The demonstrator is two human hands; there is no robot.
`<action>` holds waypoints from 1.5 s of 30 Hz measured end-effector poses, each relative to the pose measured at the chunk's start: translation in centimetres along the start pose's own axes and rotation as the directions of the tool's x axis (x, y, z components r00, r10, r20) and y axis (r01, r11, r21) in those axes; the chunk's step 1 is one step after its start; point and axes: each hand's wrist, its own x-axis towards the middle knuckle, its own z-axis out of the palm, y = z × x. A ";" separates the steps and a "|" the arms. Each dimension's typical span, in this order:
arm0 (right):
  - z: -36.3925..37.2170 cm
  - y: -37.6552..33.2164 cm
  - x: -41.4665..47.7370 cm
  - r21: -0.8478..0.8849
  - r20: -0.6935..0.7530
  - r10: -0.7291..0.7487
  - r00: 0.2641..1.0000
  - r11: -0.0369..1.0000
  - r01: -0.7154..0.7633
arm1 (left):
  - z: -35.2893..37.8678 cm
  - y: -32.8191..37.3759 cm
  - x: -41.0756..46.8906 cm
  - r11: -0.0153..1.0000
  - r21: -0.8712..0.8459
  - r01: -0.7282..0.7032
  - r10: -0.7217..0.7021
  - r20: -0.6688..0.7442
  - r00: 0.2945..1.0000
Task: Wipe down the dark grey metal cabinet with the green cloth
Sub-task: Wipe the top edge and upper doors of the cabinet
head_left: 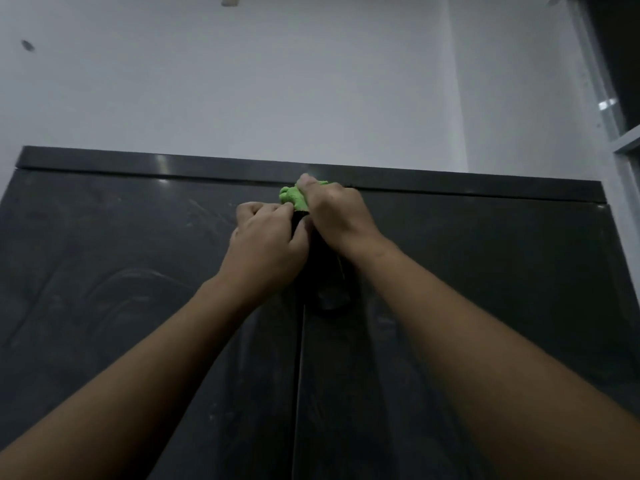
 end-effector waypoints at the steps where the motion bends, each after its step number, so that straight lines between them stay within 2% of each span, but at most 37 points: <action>1: -0.7 0.6 0.6 -0.028 0.058 -0.002 0.998 1.000 0.003 | 0.2 0.4 0.1 1.000 -0.007 0.024 -0.024 -0.026 0.999; 3: -2.3 1.6 1.7 0.022 0.127 -0.009 0.992 1.000 0.006 | 0.7 1.5 0.4 0.997 -0.026 0.076 -0.078 -0.079 0.994; 5: -3.8 2.8 2.6 0.215 0.222 -0.013 0.975 0.976 -0.036 | 1.6 2.7 0.9 0.992 0.008 0.127 -0.125 -0.151 0.981; 6: -4.5 3.3 2.8 0.255 0.228 -0.065 0.971 0.967 0.005 | 2.2 3.2 1.3 0.986 0.058 0.158 -0.144 -0.187 0.972; 7: -4.9 4.0 3.0 0.265 0.155 -0.096 0.983 0.963 0.052 | 2.9 3.6 1.8 0.977 0.112 0.181 -0.153 -0.220 0.963; 10: -4.3 6.1 2.9 0.085 -0.066 -0.264 0.962 0.959 0.269 | 4.4 3.9 2.9 0.982 0.155 0.111 -0.061 -0.297 0.953; 12: -2.7 7.5 2.2 0.110 -0.161 -0.351 0.923 0.923 0.370 | 4.7 3.2 3.6 0.979 0.203 0.023 0.038 -0.295 0.955; 14: -1.3 8.7 1.9 0.044 -0.182 -0.427 0.885 0.896 0.442 | 4.6 2.2 4.2 0.958 0.285 0.007 0.077 -0.282 0.956; 17: -0.2 9.1 1.8 -0.136 -0.133 -0.462 0.877 0.885 0.446 | 4.2 1.0 5.1 0.948 0.319 -0.011 0.110 -0.296 0.949; 23: 0.5 8.4 1.1 -0.410 -0.011 -0.426 0.904 0.827 0.385 | 2.0 -0.9 8.6 0.972 0.193 0.137 -0.042 -0.427 0.903; 29: 0.7 8.3 1.1 -0.429 -0.009 -0.425 0.905 0.819 0.381 | 1.5 -1.7 10.5 0.937 0.055 0.346 -0.263 -0.544 0.797; 31: 0.8 8.1 1.0 -0.409 -0.016 -0.425 0.905 0.829 0.382 | 2.5 -0.6 10.4 0.948 0.091 0.305 -0.212 -0.537 0.817; 34: 0.9 8.0 0.8 -0.350 -0.071 -0.423 0.903 0.859 0.375 | 4.5 0.8 9.6 0.978 0.187 0.094 0.013 -0.503 0.864; 35: 0.9 7.9 0.8 -0.343 -0.083 -0.425 0.901 0.861 0.374 | 4.7 0.8 9.3 0.980 0.193 0.056 0.047 -0.494 0.868; 37: 0.9 7.9 0.8 -0.362 -0.074 -0.424 0.903 0.855 0.372 | 4.2 0.2 8.9 0.984 0.179 0.021 0.068 -0.475 0.878; 40: 0.8 7.9 0.8 -0.425 -0.049 -0.422 0.905 0.829 0.364 | 2.9 -1.4 8.2 0.968 0.250 -0.029 0.136 -0.424 0.895; 45: 0.8 7.8 0.8 -0.528 0.022 -0.433 0.901 0.761 0.378 | 0.1 -6.2 7.2 0.965 0.261 -0.006 0.122 -0.430 0.895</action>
